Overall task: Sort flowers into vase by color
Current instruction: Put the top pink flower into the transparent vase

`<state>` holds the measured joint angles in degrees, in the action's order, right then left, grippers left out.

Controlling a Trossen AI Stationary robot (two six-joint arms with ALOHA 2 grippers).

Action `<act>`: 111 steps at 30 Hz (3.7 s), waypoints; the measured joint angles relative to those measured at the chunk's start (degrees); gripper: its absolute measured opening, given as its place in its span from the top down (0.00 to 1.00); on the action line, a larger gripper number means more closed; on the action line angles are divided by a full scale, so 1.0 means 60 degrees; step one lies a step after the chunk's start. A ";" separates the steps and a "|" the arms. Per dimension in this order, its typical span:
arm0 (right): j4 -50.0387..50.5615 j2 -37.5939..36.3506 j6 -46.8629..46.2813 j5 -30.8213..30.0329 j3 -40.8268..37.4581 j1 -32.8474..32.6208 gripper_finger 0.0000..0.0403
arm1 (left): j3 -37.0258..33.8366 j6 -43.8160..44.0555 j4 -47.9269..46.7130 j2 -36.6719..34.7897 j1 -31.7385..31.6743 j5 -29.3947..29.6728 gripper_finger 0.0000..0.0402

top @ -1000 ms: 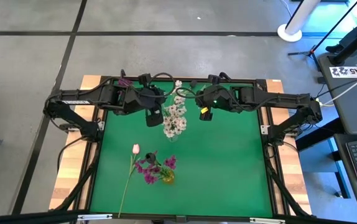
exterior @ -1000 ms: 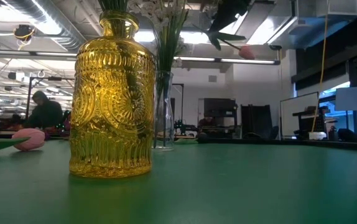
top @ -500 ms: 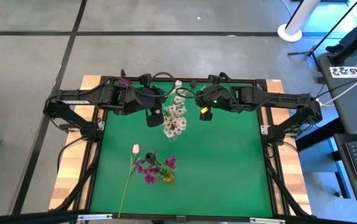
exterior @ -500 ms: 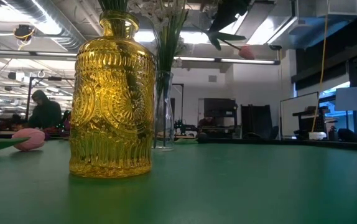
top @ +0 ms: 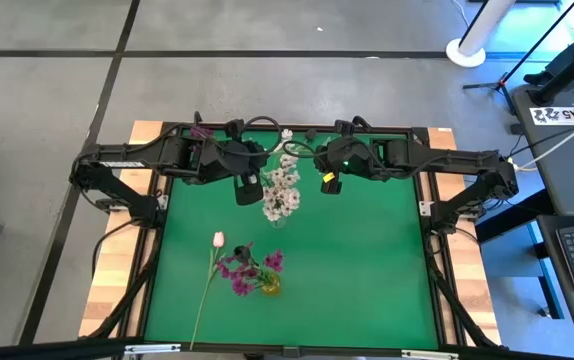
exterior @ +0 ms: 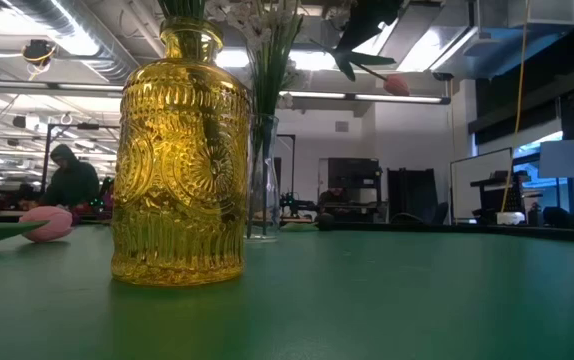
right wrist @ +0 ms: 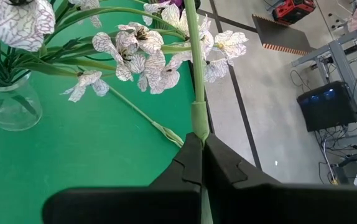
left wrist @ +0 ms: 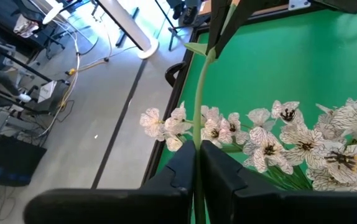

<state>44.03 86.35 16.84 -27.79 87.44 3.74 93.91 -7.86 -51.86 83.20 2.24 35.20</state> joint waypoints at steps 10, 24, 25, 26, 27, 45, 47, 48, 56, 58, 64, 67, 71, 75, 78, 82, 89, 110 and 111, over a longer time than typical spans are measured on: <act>-0.0029 0.0000 -0.0098 -0.0042 0.0000 0.0000 0.98 | 0.0000 0.0033 -0.0004 0.0000 0.0000 0.0004 0.99; 0.0110 -0.0007 0.0268 -0.2074 0.0263 -0.0887 0.43 | 0.0000 0.0160 -0.0058 0.0000 0.0000 0.0082 1.00; 0.0151 -0.0007 0.0276 -0.2318 0.0420 -0.1010 0.39 | 0.0000 0.0201 -0.0097 0.0000 0.0000 0.0140 1.00; 0.0183 -0.0007 0.0278 -0.2540 0.0592 -0.1138 0.36 | 0.0000 0.0235 -0.0136 0.0000 0.0000 0.0245 1.00; 0.0241 -0.0011 0.0278 -0.2719 0.0775 -0.1269 0.34 | 0.0000 0.0272 -0.0193 0.0000 -0.0002 0.0367 1.00; 0.0342 -0.1307 -0.1443 -0.1582 0.1631 -0.2745 0.27 | -0.0653 0.1734 0.0492 -0.3288 0.0996 -0.0078 1.00; -0.0556 -0.1618 -0.1338 -0.1263 0.0915 -0.2745 0.26 | -0.1332 0.1739 0.1185 -0.3763 0.1141 -0.0285 1.00; -0.1117 -0.1790 -0.1259 -0.1049 0.0503 -0.2745 0.26 | -0.1711 0.1726 0.1508 -0.3979 0.1190 -0.0323 1.00; -0.6205 -0.3321 -0.0549 0.0855 -0.3020 -0.2344 0.26 | -0.4995 0.0974 0.5145 -0.5593 0.1174 -0.0544 1.00; -0.7228 -0.3548 -0.0677 0.1248 -0.3678 -0.2109 0.26 | -0.5496 0.0886 0.6070 -0.5860 0.1105 -0.0792 1.00; -1.0526 -0.3539 -0.0881 0.2091 -0.5039 -0.1646 0.26 | -0.6620 0.0716 0.8586 -0.6080 0.0943 -0.2033 1.00; -1.1646 -0.3399 -0.1182 0.2459 -0.5362 -0.1441 0.26 | -0.7051 0.0703 0.9447 -0.5857 0.0933 -0.2303 1.00; -1.2366 -0.3233 -0.1697 0.3505 -0.5402 -0.1156 0.26 | -0.7206 0.0673 1.0080 -0.5582 0.0933 -0.2325 1.00; -1.2820 -0.3087 -0.1836 0.3710 -0.5402 -0.1091 0.26 | -0.7213 0.0684 1.0527 -0.5234 0.0933 -0.2903 1.00; -1.3302 -0.2967 -0.1840 0.3816 -0.5406 -0.1038 0.26 | -0.7213 0.0699 1.0894 -0.5068 0.0938 -0.3057 1.00; -1.3914 -0.2845 -0.1840 0.4029 -0.5402 -0.1047 0.26 | -0.7213 0.0720 1.1090 -0.4763 0.0933 -0.3049 1.00; -1.4361 -0.2790 -0.1840 0.4016 -0.5402 -0.1049 0.26 | -0.7213 0.0729 1.1525 -0.4189 0.0933 -0.3067 1.00; -1.3847 -0.2794 -0.1836 0.4141 -0.5402 -0.1051 0.74 | -0.7213 0.0790 1.1810 -0.3854 0.0933 -0.3067 1.00; -1.3839 -0.2794 -0.1836 0.4142 -0.5402 -0.1051 0.78 | -0.7213 0.0790 1.1810 -0.3854 0.0933 -0.3067 1.00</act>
<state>-39.01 69.58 5.82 -2.94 55.02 -2.57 50.63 -3.11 19.00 60.07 7.84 16.80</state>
